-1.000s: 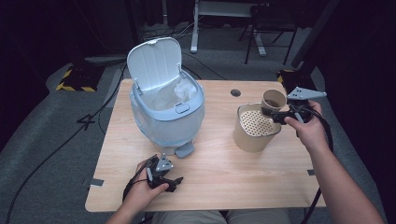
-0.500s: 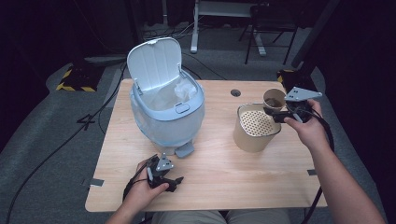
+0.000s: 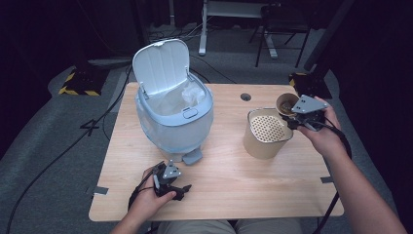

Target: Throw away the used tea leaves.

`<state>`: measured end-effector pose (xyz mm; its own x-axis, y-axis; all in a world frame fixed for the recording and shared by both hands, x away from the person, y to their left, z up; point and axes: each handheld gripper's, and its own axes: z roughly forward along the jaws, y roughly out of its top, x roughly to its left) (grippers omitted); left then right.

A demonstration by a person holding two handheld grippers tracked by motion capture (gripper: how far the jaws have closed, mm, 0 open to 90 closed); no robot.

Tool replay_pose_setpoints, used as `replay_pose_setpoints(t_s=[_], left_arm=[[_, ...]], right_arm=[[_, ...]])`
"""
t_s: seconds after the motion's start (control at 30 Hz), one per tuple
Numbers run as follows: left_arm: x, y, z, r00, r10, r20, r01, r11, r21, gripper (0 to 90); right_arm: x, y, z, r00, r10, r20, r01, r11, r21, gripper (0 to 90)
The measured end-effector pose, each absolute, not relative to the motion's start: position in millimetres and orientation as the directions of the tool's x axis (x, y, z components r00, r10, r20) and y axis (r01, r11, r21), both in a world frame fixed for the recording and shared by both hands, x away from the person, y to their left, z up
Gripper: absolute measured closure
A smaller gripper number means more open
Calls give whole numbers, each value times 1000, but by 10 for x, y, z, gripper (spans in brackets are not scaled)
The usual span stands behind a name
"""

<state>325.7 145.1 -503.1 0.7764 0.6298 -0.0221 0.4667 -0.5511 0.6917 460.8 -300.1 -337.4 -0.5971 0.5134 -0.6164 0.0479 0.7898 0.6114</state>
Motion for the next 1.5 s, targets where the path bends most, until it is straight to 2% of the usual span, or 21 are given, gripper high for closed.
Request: replay_pose_setpoints(t_s=[0.3,0.43,0.47,0.5,0.7,0.87,1.03,1.07,1.1,1.17,1.27,1.5], left_arm=[[3256,1450,-5032,775,632,-21,467,-549,693,200],[3256,1450,-5032,775,632,-21,467,-549,693,200],[3256,1450,-5032,775,632,-21,467,-549,693,200],[3256,1450,-5032,775,632,-21,467,-549,693,200],[3256,1451,-5032,775,632,-21,467,-549,693,200],[3262,1448,-5032,772,635,-21,470,-548,692,199],[3262,1449,-5030,773,634,-22,470,-550,690,199],[3262,1449,-5030,773,634,-22,470,-550,690,199],[3262,1449,-5030,773,634,-22,470,-549,691,198],[3262,1449,-5031,773,634,-22,470,-549,691,198],[3262,1448,-5031,773,634,-22,470,-549,691,198],[3262,1448,-5031,773,634,-21,470,-549,691,199]], right_arm=[[4567,-2913,-3383,-521,345,-780,-11,912,411,297],[4518,-2851,-3370,-418,171,-892,-64,974,216,298],[4518,-2851,-3370,-418,171,-892,-64,974,216,298],[4497,-2817,-3360,-381,83,-921,-73,990,120,298],[4443,-2721,-3383,-242,-150,-959,-62,988,-139,300],[4406,-2684,-3447,-125,-325,-937,-29,946,-324,301],[4384,-2658,-3491,-29,-505,-863,10,863,-506,301],[4384,-2658,-3491,-29,-505,-863,10,863,-506,301],[4372,-2645,-3507,14,-574,-819,31,819,-573,302],[4352,-2623,-3519,55,-636,-770,58,772,-633,303],[4340,-2590,-3541,85,-688,-720,69,725,-685,302],[4330,-2557,-3545,117,-710,-694,79,703,-706,301]])
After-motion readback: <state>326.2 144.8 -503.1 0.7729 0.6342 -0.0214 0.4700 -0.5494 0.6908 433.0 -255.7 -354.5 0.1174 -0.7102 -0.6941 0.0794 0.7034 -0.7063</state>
